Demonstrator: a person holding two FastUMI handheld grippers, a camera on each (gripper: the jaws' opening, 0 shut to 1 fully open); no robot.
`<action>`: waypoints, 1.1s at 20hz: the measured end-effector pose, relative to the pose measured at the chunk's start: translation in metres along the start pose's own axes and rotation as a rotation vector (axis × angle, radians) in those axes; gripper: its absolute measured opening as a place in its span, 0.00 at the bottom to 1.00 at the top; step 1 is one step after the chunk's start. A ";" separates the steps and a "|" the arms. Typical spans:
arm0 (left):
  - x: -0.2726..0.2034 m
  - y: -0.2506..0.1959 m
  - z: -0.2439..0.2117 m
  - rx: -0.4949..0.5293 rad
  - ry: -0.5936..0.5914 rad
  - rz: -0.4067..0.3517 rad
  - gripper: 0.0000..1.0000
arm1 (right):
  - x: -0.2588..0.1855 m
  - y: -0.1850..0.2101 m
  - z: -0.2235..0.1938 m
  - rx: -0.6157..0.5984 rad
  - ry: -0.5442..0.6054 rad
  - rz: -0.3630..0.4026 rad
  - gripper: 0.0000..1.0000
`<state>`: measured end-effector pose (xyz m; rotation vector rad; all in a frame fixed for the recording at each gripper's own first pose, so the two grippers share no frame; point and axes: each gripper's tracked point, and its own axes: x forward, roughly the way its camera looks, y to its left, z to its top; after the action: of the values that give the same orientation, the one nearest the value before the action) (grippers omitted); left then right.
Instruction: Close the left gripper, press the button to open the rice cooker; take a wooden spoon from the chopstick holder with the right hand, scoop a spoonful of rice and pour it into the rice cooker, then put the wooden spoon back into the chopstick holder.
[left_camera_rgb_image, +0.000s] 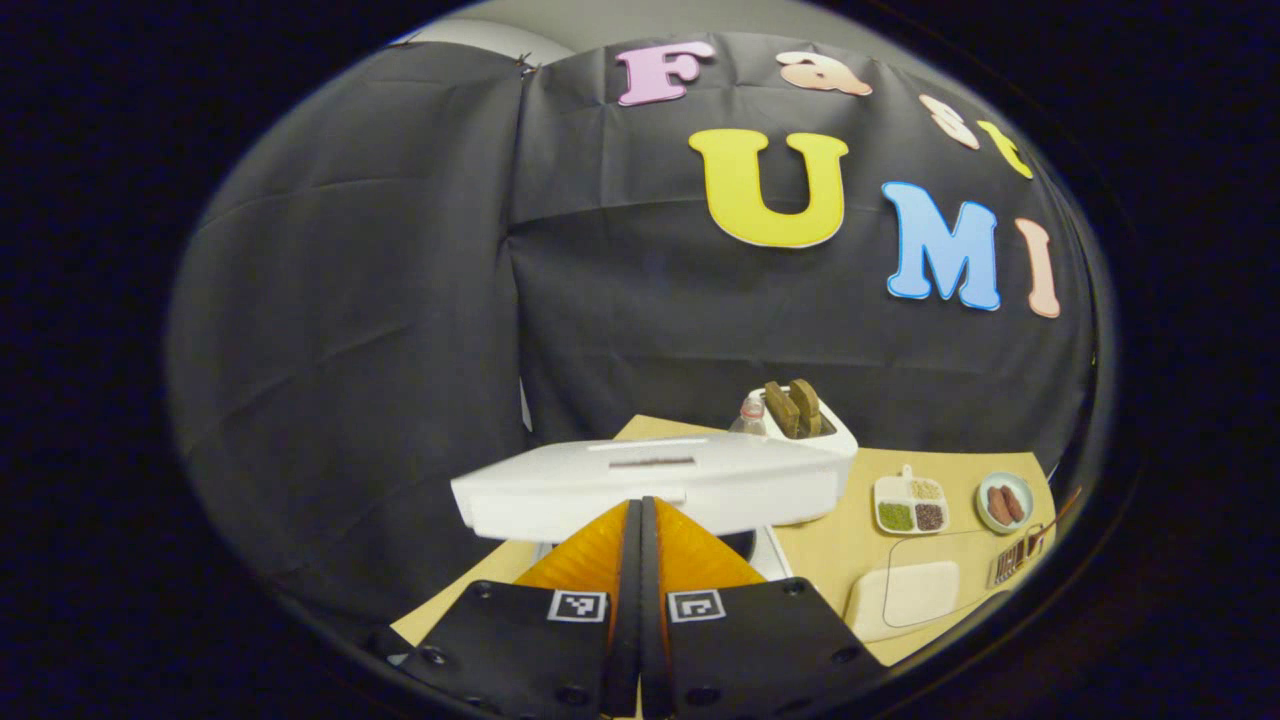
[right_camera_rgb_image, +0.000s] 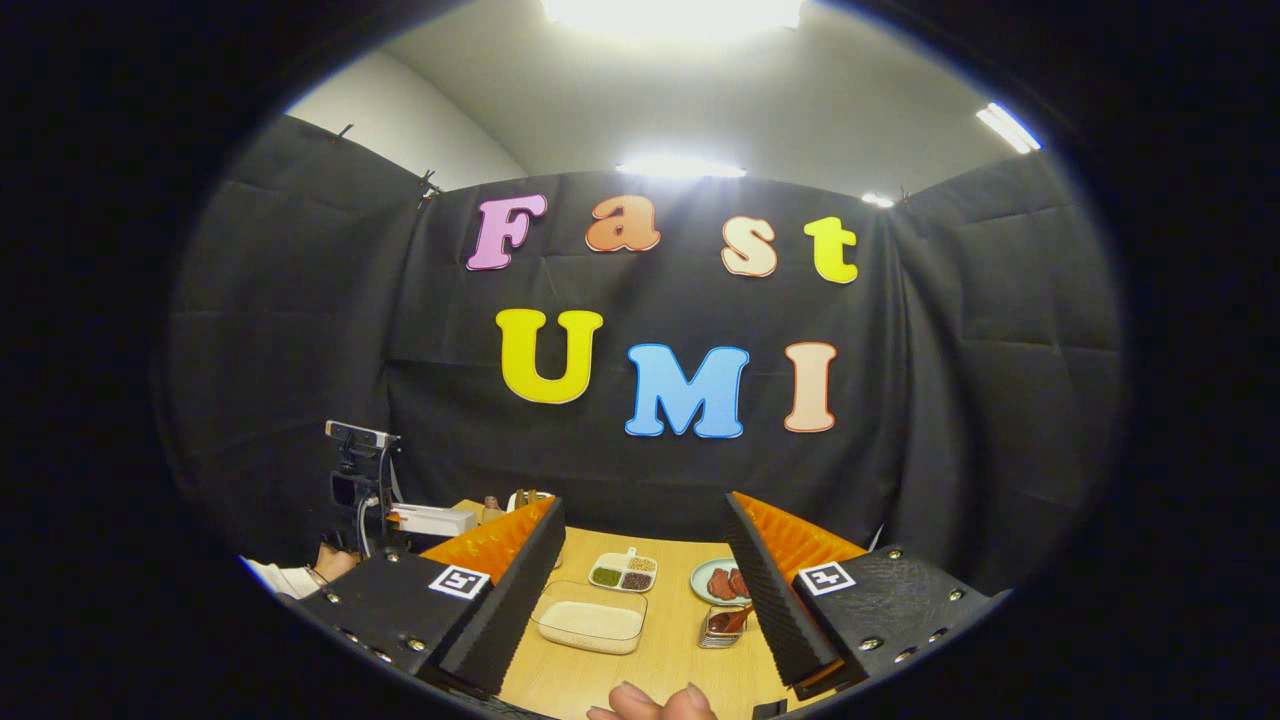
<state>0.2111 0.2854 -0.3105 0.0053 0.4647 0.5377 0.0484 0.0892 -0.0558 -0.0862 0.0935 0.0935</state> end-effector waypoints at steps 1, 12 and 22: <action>0.001 0.004 -0.004 -0.004 0.009 0.008 0.08 | -0.001 -0.001 0.000 0.000 0.000 -0.003 0.96; -0.050 0.005 0.021 -0.057 -0.054 -0.036 0.07 | 0.003 -0.012 -0.009 0.029 0.012 -0.020 0.96; -0.112 0.009 0.027 -0.016 -0.132 -0.009 0.32 | 0.040 -0.077 -0.084 -0.017 0.108 -0.079 0.96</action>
<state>0.1335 0.2409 -0.2372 0.0235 0.3318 0.5286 0.0884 0.0092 -0.1372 -0.1114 0.1972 0.0109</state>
